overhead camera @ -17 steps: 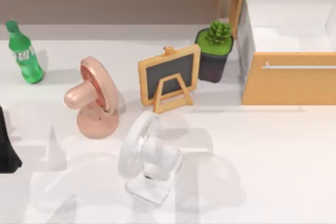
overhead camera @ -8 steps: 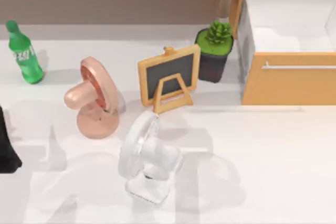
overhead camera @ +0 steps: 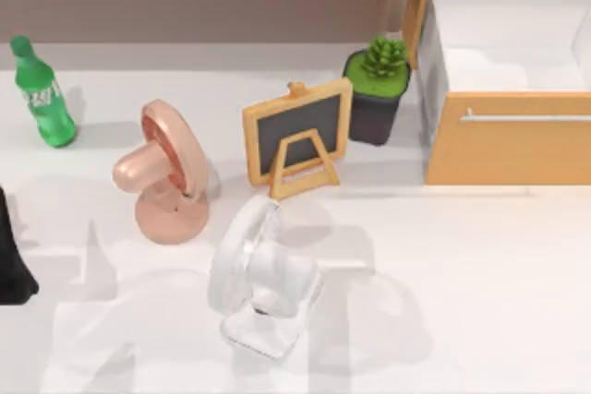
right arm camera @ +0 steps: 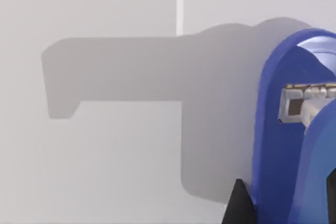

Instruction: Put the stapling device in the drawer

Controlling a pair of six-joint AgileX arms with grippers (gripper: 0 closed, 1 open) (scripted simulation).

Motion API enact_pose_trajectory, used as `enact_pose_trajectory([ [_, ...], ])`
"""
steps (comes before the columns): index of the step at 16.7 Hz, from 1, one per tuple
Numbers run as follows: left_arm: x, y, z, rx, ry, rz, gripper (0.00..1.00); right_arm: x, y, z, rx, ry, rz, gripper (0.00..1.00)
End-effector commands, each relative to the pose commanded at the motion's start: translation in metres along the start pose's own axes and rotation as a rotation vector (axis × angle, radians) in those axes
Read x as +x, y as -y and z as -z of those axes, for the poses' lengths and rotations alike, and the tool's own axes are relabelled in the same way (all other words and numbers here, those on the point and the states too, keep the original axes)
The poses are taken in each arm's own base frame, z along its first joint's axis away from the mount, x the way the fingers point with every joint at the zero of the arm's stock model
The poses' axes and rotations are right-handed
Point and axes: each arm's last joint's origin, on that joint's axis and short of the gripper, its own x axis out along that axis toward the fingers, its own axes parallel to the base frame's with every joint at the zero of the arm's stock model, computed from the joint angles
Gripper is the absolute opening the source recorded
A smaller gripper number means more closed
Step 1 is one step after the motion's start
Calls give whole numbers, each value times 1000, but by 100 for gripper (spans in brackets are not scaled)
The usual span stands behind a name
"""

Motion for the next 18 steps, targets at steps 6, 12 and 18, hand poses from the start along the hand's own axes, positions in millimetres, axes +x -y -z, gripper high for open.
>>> enact_pose_trajectory([
  [6,0,0,0,0,0,0,100,-13,1,0,0,0,2,0],
  [12,0,0,0,0,0,0,100,-31,0,0,0,0,3,0],
  [18,0,0,0,0,0,0,100,-46,10,1,58,-9,63,0],
])
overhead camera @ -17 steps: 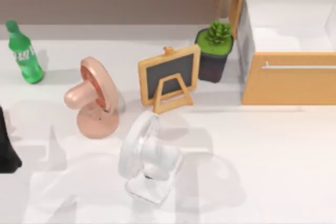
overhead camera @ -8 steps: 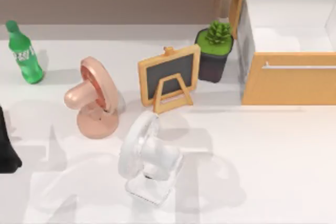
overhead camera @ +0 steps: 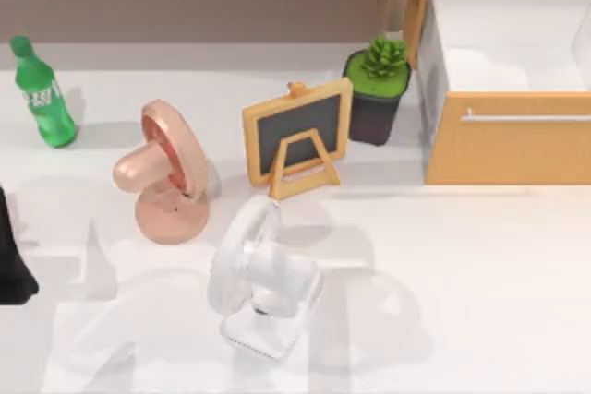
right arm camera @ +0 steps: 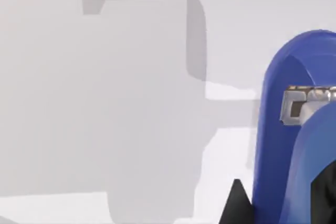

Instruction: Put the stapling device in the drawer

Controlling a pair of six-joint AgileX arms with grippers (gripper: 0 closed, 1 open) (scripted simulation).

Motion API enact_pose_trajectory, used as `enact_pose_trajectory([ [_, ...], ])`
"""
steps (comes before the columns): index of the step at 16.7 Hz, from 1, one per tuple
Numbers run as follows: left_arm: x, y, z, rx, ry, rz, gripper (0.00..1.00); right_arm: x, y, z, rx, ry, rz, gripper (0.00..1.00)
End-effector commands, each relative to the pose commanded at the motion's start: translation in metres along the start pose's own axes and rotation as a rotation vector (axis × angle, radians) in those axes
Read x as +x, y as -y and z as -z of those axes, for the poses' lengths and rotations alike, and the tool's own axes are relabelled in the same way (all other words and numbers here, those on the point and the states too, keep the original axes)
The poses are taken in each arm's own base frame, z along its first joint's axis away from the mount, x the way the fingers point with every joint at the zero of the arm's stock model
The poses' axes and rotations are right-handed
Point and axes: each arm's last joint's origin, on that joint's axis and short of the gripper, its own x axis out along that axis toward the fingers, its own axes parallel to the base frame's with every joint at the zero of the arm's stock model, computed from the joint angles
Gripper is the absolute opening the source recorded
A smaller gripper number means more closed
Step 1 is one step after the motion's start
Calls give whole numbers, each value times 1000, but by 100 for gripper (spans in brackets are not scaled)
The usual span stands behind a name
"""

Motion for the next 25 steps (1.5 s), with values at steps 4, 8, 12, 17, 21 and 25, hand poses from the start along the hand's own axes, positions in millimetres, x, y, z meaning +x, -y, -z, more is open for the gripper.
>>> enact_pose_trajectory([
  [4,0,0,0,0,0,0,100,-46,29,-24,107,41,157,0],
  [8,0,0,0,0,0,0,100,-93,49,-88,175,180,242,0],
  [12,0,0,0,0,0,0,100,-124,43,-177,219,331,187,0],
  [17,0,0,0,0,0,0,100,-132,2,-294,277,409,16,0],
  [21,0,0,0,0,0,0,100,-110,-43,-371,344,352,-90,0],
  [25,0,0,0,0,0,0,100,-63,-75,-419,438,210,-115,0],
])
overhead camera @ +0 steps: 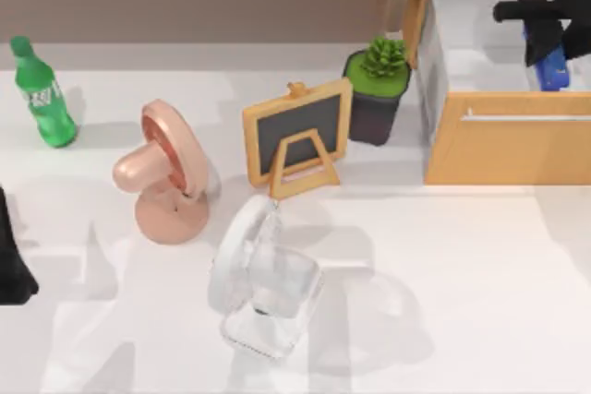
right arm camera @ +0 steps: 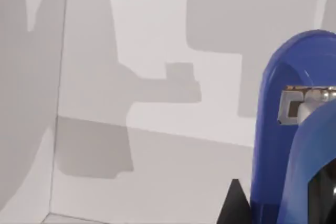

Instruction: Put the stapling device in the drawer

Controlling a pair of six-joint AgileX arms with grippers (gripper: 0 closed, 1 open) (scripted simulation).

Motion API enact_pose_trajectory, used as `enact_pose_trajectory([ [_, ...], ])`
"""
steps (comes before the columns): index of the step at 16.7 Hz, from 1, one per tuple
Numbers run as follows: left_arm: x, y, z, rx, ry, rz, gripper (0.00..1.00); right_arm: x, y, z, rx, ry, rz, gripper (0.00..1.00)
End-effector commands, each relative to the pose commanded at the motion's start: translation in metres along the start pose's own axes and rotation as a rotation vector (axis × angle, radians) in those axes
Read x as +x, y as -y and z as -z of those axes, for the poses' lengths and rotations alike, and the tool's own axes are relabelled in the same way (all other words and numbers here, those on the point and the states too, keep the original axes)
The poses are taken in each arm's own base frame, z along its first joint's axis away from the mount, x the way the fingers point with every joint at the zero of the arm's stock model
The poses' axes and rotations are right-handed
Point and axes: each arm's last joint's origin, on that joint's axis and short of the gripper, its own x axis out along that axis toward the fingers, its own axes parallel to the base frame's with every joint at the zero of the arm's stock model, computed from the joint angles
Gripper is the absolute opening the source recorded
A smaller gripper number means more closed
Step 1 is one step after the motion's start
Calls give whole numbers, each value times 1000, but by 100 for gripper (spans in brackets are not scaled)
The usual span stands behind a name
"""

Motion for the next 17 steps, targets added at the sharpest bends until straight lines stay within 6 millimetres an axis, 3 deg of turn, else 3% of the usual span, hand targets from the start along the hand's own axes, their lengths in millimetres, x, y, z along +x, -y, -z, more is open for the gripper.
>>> enact_pose_trajectory([
  [3,0,0,0,0,0,0,100,42,-8,-2,74,-109,55,0],
  [5,0,0,0,0,0,0,100,58,-9,0,107,-166,86,0],
  [17,0,0,0,0,0,0,100,70,-8,3,122,-187,97,0],
])
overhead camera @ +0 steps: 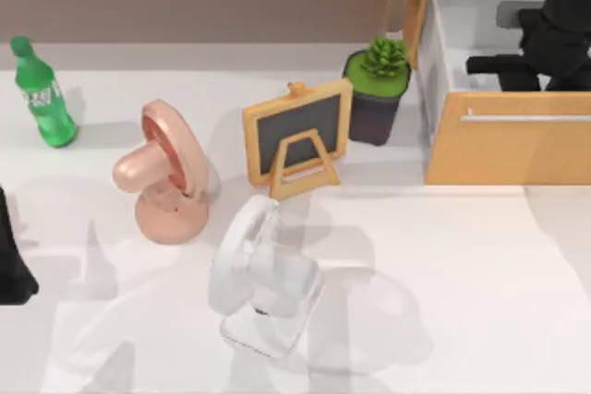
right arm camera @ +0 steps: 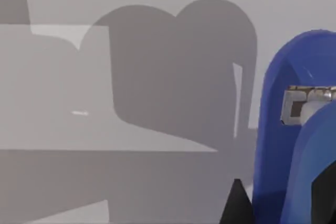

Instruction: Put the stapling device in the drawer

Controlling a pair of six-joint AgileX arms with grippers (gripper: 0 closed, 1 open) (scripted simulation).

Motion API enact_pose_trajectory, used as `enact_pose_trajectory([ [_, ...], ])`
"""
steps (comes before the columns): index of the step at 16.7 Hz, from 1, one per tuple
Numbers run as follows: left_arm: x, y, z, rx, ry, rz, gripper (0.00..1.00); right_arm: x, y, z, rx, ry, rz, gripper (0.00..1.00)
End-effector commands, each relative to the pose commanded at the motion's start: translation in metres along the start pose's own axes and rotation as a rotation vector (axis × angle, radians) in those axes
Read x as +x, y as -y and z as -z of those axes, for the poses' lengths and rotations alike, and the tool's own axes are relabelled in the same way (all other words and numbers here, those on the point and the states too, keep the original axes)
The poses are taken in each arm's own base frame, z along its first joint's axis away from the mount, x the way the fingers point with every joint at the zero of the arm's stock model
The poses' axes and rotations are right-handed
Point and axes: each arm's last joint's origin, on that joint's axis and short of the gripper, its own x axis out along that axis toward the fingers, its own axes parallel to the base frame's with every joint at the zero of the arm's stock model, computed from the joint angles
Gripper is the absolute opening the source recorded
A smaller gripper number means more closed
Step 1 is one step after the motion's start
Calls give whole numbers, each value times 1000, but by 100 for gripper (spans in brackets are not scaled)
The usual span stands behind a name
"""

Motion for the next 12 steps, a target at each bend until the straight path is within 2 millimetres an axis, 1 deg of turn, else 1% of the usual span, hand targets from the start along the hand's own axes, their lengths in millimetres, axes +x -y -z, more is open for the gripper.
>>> enact_pose_trajectory([
  [6,0,0,0,0,0,0,100,4,-1,0,-2,-1,1,0],
  [12,0,0,0,0,0,0,100,4,-1,0,-2,-1,1,45],
])
